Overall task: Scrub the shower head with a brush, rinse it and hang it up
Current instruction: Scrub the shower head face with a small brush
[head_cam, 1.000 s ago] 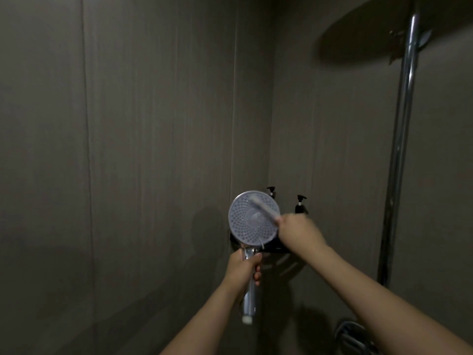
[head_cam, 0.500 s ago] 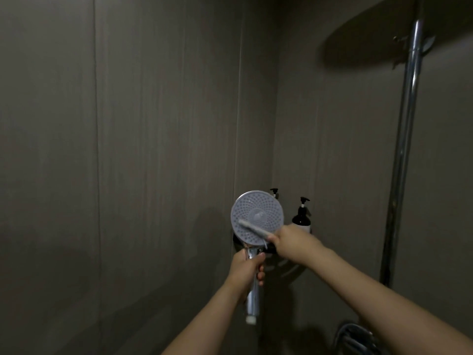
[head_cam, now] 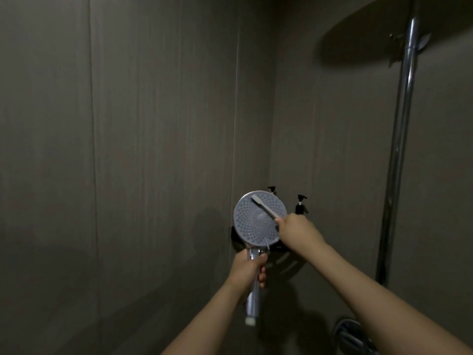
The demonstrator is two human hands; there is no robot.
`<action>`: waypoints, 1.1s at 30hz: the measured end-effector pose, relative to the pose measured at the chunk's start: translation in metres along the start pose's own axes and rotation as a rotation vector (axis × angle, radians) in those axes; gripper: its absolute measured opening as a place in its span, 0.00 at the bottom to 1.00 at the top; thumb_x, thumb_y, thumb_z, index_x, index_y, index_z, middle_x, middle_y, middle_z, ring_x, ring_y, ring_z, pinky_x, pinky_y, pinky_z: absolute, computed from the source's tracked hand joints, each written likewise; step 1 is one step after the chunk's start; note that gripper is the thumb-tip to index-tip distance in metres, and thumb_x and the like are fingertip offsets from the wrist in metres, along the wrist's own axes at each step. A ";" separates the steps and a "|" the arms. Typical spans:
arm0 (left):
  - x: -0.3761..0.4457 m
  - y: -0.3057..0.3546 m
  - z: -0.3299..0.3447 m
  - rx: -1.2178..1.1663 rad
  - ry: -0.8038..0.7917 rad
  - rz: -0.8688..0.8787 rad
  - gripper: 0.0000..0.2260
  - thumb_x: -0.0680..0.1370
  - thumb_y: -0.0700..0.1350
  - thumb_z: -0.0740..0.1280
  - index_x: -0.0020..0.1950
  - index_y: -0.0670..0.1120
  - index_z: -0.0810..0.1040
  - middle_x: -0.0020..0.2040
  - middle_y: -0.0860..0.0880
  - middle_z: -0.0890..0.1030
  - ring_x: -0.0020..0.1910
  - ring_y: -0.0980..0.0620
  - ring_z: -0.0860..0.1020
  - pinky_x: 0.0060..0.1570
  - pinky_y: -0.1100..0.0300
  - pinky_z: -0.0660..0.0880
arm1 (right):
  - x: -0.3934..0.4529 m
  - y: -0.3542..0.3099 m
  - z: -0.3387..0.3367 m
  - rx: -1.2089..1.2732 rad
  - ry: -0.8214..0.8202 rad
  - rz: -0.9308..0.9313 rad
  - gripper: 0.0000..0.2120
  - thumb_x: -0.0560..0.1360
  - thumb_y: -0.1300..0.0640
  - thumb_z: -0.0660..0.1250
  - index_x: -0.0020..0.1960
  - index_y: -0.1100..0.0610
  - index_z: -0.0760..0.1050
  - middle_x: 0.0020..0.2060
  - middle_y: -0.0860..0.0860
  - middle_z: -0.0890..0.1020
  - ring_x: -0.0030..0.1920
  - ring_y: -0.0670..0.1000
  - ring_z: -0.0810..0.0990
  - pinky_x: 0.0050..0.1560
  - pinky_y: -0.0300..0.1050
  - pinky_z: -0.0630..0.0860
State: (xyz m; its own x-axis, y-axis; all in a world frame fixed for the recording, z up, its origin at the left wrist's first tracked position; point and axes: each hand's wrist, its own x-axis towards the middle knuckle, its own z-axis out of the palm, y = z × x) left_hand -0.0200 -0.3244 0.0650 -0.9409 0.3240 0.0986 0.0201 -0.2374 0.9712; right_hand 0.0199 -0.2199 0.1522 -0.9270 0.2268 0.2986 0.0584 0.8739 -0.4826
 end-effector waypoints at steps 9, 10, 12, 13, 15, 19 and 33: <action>-0.001 -0.003 -0.002 0.014 -0.017 0.006 0.10 0.77 0.34 0.60 0.38 0.44 0.68 0.23 0.49 0.68 0.18 0.56 0.65 0.19 0.66 0.63 | -0.002 -0.001 -0.011 0.091 -0.024 0.058 0.14 0.80 0.53 0.54 0.38 0.50 0.72 0.38 0.54 0.77 0.38 0.53 0.79 0.39 0.48 0.78; -0.002 -0.002 -0.002 0.020 -0.020 0.004 0.10 0.77 0.34 0.60 0.37 0.44 0.68 0.23 0.49 0.68 0.18 0.56 0.66 0.19 0.66 0.64 | -0.001 0.001 -0.011 0.054 0.000 0.056 0.15 0.80 0.53 0.54 0.39 0.52 0.74 0.35 0.53 0.76 0.36 0.53 0.78 0.37 0.47 0.77; -0.002 -0.001 -0.001 0.023 -0.028 0.001 0.10 0.77 0.34 0.60 0.37 0.45 0.68 0.23 0.49 0.68 0.18 0.56 0.66 0.19 0.66 0.63 | -0.001 0.003 -0.011 0.049 0.005 0.056 0.15 0.80 0.53 0.54 0.44 0.57 0.77 0.38 0.55 0.79 0.39 0.54 0.80 0.41 0.49 0.78; -0.002 -0.001 -0.002 0.019 -0.030 0.002 0.10 0.77 0.35 0.60 0.37 0.45 0.68 0.23 0.49 0.68 0.18 0.56 0.66 0.19 0.66 0.64 | -0.001 0.002 -0.010 0.081 -0.030 0.075 0.15 0.80 0.54 0.54 0.48 0.58 0.77 0.42 0.57 0.80 0.42 0.55 0.80 0.45 0.50 0.78; -0.003 -0.001 -0.002 0.019 -0.030 0.005 0.10 0.78 0.35 0.60 0.38 0.44 0.68 0.23 0.49 0.69 0.18 0.56 0.66 0.19 0.66 0.64 | -0.002 0.001 -0.008 0.063 -0.055 0.055 0.15 0.80 0.53 0.55 0.51 0.60 0.77 0.44 0.58 0.80 0.42 0.54 0.78 0.43 0.48 0.77; -0.005 -0.001 -0.001 0.024 -0.042 -0.001 0.10 0.77 0.35 0.60 0.38 0.44 0.68 0.24 0.49 0.69 0.19 0.56 0.66 0.19 0.66 0.64 | -0.002 0.003 -0.005 0.015 -0.050 0.028 0.15 0.80 0.53 0.54 0.47 0.59 0.77 0.42 0.57 0.80 0.38 0.53 0.78 0.39 0.44 0.76; -0.008 -0.004 -0.002 0.001 -0.047 0.002 0.08 0.78 0.35 0.60 0.40 0.43 0.69 0.25 0.48 0.68 0.18 0.56 0.66 0.19 0.67 0.64 | -0.004 0.025 0.007 -0.039 -0.072 0.046 0.13 0.80 0.55 0.54 0.47 0.58 0.76 0.42 0.56 0.78 0.40 0.54 0.75 0.39 0.44 0.71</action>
State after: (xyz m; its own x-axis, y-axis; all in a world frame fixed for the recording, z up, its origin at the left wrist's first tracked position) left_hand -0.0138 -0.3281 0.0597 -0.9238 0.3665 0.1108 0.0222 -0.2375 0.9711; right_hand 0.0224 -0.2023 0.1334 -0.9470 0.2371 0.2166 0.1146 0.8796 -0.4616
